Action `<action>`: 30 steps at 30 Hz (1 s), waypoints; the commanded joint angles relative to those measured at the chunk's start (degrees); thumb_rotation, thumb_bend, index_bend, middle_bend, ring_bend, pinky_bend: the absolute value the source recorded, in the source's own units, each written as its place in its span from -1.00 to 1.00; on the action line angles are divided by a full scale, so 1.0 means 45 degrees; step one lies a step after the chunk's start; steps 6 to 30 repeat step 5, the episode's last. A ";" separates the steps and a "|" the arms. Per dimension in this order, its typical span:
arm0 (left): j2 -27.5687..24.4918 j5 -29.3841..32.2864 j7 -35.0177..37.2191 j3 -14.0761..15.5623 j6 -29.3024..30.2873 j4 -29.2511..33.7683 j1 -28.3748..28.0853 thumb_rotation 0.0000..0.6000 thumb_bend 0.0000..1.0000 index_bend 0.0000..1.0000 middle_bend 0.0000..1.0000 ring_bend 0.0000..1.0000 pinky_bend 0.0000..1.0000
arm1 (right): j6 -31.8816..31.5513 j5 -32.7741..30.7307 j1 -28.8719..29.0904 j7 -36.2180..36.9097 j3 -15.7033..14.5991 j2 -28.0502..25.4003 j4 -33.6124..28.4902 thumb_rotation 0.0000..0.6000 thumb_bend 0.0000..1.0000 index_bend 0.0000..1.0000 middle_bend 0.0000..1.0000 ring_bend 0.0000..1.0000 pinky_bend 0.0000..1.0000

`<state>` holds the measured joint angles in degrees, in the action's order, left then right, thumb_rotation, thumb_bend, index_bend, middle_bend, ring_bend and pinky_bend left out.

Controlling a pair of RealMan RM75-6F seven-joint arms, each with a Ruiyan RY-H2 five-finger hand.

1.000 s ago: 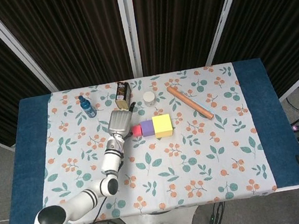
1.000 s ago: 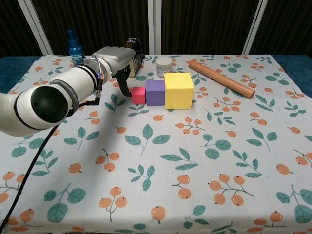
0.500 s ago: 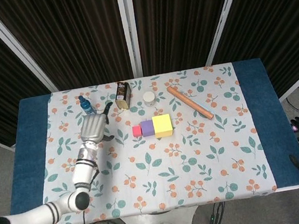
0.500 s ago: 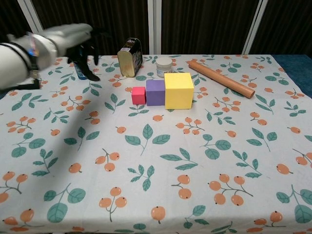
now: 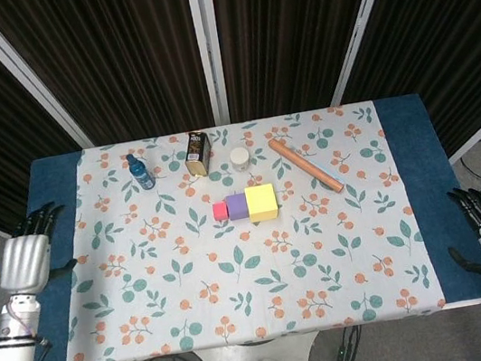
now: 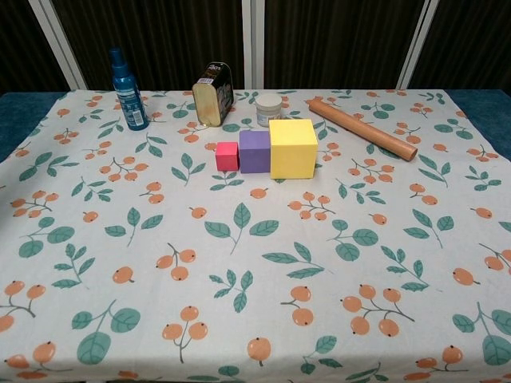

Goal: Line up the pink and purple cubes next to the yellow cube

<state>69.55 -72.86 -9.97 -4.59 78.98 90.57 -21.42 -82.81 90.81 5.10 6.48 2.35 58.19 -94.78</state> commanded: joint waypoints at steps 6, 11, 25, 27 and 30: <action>-0.0754 -0.0754 0.0198 0.0853 0.1563 0.1007 0.1630 1.00 -0.88 -0.59 -0.57 -0.67 -0.55 | -0.0476 0.0532 0.0145 0.0053 0.0085 0.0617 0.0439 1.00 -0.55 -1.00 -1.00 -1.00 -0.91; -0.0754 -0.0754 0.0198 0.0853 0.1563 0.1007 0.1630 1.00 -0.88 -0.59 -0.57 -0.67 -0.55 | -0.0476 0.0532 0.0145 0.0053 0.0085 0.0617 0.0439 1.00 -0.55 -1.00 -1.00 -1.00 -0.91; -0.0754 -0.0754 0.0198 0.0853 0.1563 0.1007 0.1630 1.00 -0.88 -0.59 -0.57 -0.67 -0.55 | -0.0476 0.0532 0.0145 0.0053 0.0085 0.0617 0.0439 1.00 -0.55 -1.00 -1.00 -1.00 -0.91; -0.0754 -0.0754 0.0198 0.0853 0.1563 0.1007 0.1630 1.00 -0.88 -0.59 -0.57 -0.67 -0.55 | -0.0476 0.0532 0.0145 0.0053 0.0085 0.0617 0.0439 1.00 -0.55 -1.00 -1.00 -1.00 -0.91; -0.0754 -0.0754 0.0198 0.0853 0.1563 0.1007 0.1630 1.00 -0.88 -0.59 -0.57 -0.67 -0.55 | -0.0476 0.0532 0.0145 0.0053 0.0085 0.0617 0.0439 1.00 -0.55 -1.00 -1.00 -1.00 -0.91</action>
